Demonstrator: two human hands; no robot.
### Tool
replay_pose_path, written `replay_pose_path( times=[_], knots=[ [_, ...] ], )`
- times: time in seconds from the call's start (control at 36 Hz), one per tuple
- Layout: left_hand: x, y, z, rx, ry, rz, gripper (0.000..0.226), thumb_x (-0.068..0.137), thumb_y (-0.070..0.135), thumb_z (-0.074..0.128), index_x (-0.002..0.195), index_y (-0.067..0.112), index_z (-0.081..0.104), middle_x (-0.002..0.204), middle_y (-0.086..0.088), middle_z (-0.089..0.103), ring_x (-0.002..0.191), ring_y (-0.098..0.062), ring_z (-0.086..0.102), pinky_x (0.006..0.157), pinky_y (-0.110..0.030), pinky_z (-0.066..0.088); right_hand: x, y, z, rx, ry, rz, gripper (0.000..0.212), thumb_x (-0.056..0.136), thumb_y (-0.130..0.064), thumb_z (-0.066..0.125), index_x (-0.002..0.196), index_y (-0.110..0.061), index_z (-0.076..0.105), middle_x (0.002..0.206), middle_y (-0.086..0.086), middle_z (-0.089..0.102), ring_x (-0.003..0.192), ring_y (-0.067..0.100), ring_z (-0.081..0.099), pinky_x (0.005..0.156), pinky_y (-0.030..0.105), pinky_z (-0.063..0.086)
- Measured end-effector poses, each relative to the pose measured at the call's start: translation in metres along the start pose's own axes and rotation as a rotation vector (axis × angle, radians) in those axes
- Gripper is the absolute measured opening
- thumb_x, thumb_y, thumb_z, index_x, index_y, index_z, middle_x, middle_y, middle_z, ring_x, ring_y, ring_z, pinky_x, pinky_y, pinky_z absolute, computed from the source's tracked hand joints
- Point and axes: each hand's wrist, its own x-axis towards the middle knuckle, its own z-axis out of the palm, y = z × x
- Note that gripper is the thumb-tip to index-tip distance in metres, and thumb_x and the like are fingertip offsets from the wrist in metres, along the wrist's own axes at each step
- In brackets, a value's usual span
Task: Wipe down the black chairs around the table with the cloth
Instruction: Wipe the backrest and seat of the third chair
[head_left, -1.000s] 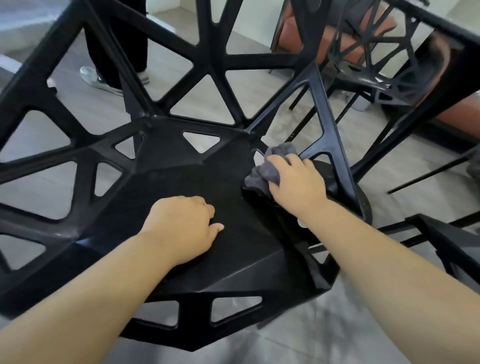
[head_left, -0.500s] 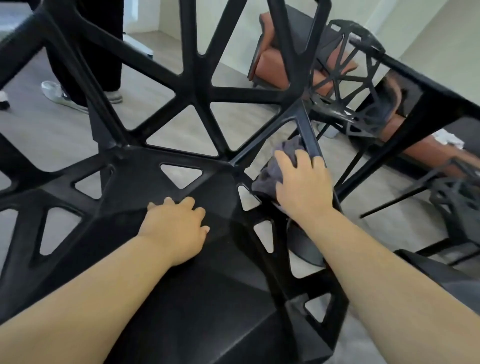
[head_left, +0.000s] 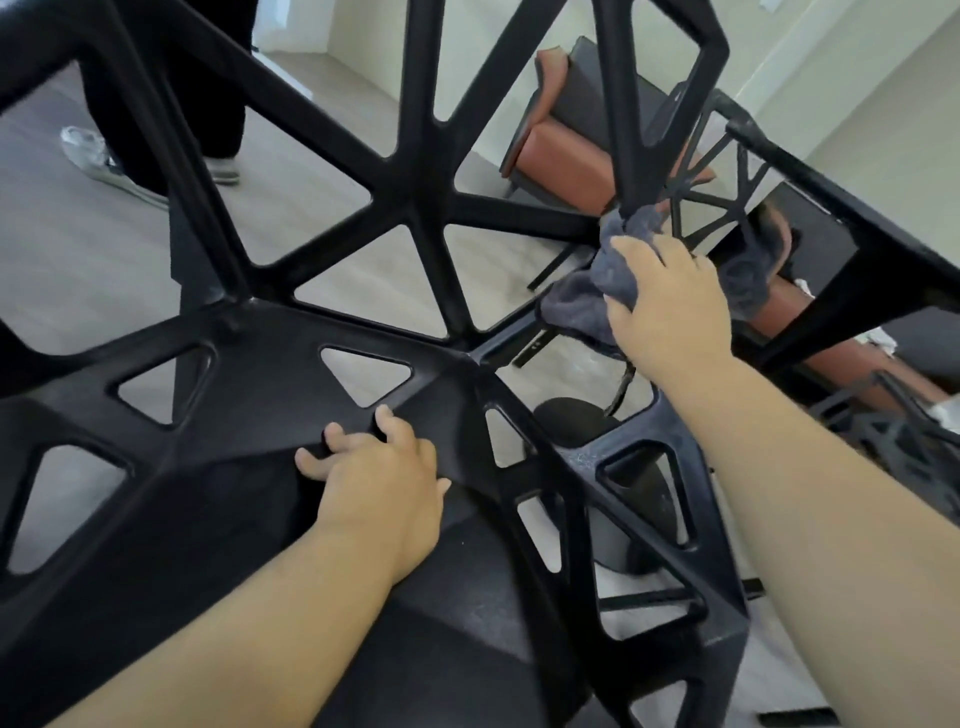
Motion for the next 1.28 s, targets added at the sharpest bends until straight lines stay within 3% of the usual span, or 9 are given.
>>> replay_pose_path(
  times=[0.17,0.28,0.39,0.58,0.67,0.75,0.92,1.11,1.28],
  knots=[
    [-0.003,-0.003,0.002,0.016,0.008,0.028,0.061,0.102,0.041,0.012,0.148,0.0,0.005,0.154,-0.027,0.001,0.128,-0.056,0.03,0.092,-0.063,0.04,-0.044,0.003,-0.012,-0.086,-0.083,-0.216,0.053,0.072,-0.014,0.071,0.123,-0.011,0.058,0.116,0.017,0.06,0.083,0.042,0.053,0.072,0.044,0.045],
    [-0.003,-0.004,0.002,0.018,0.017,0.025,0.062,0.102,0.042,0.012,0.148,0.0,0.004,0.154,-0.026,0.002,0.128,-0.056,0.03,0.091,-0.063,0.04,-0.04,0.017,-0.026,0.061,-0.034,0.026,0.05,0.088,-0.024,0.061,0.136,-0.013,0.048,0.131,0.015,0.053,0.115,0.04,0.049,0.096,0.044,0.037],
    [-0.003,-0.005,0.003,-0.004,0.02,0.025,0.062,0.102,0.044,0.012,0.149,0.004,0.0,0.154,-0.025,0.001,0.13,-0.055,0.027,0.094,-0.062,0.039,-0.061,0.015,-0.036,0.236,-0.079,0.085,0.05,0.088,-0.025,0.062,0.136,-0.017,0.048,0.131,0.009,0.054,0.12,0.032,0.048,0.098,0.039,0.039],
    [-0.008,-0.008,0.001,-0.021,0.007,0.072,0.057,0.102,0.042,0.014,0.149,0.01,0.008,0.156,-0.018,0.007,0.131,-0.056,0.024,0.097,-0.063,0.035,-0.146,0.013,-0.041,0.08,-0.156,-0.065,0.058,0.071,-0.014,0.075,0.126,-0.011,0.057,0.121,0.015,0.056,0.094,0.042,0.057,0.082,0.045,0.048],
    [-0.008,-0.002,0.003,-0.057,0.026,0.164,0.054,0.103,0.038,0.017,0.149,0.01,0.014,0.156,-0.015,0.01,0.136,-0.05,0.018,0.105,-0.06,0.027,-0.161,0.017,-0.039,-0.018,-0.193,-0.254,0.06,0.063,-0.014,0.079,0.12,-0.012,0.06,0.114,0.017,0.06,0.076,0.038,0.054,0.069,0.042,0.049],
    [-0.006,0.004,0.003,-0.064,0.05,0.243,0.055,0.102,0.038,0.018,0.148,0.008,0.017,0.156,-0.016,0.011,0.138,-0.047,0.017,0.11,-0.052,0.025,-0.145,0.016,-0.036,-0.015,-0.165,-0.265,0.055,0.066,-0.014,0.075,0.119,-0.012,0.061,0.113,0.015,0.06,0.073,0.033,0.05,0.065,0.04,0.047],
    [-0.004,0.004,0.001,-0.169,0.064,0.271,0.054,0.102,0.039,0.023,0.145,0.007,0.028,0.153,-0.016,0.02,0.141,-0.03,0.018,0.112,-0.04,0.024,-0.097,0.003,-0.018,0.008,-0.092,-0.146,0.046,0.081,-0.026,0.067,0.124,-0.014,0.058,0.124,0.011,0.057,0.091,0.038,0.055,0.081,0.041,0.041],
    [-0.002,0.009,0.004,-0.12,0.054,0.26,0.056,0.102,0.037,0.02,0.144,0.001,0.025,0.15,-0.021,0.021,0.137,-0.034,0.023,0.11,-0.044,0.025,-0.16,0.011,-0.026,0.1,-0.135,-0.134,0.046,0.073,-0.021,0.066,0.119,-0.014,0.063,0.119,0.009,0.06,0.081,0.035,0.054,0.075,0.039,0.043],
    [-0.005,0.009,0.002,-0.127,0.089,0.322,0.049,0.102,0.035,0.021,0.141,0.009,0.035,0.148,-0.016,0.029,0.134,-0.034,0.03,0.106,-0.045,0.033,-0.202,0.023,-0.036,0.227,-0.131,0.014,0.048,0.076,-0.023,0.069,0.123,-0.019,0.06,0.129,0.003,0.058,0.104,0.033,0.058,0.088,0.031,0.038]
  ],
)
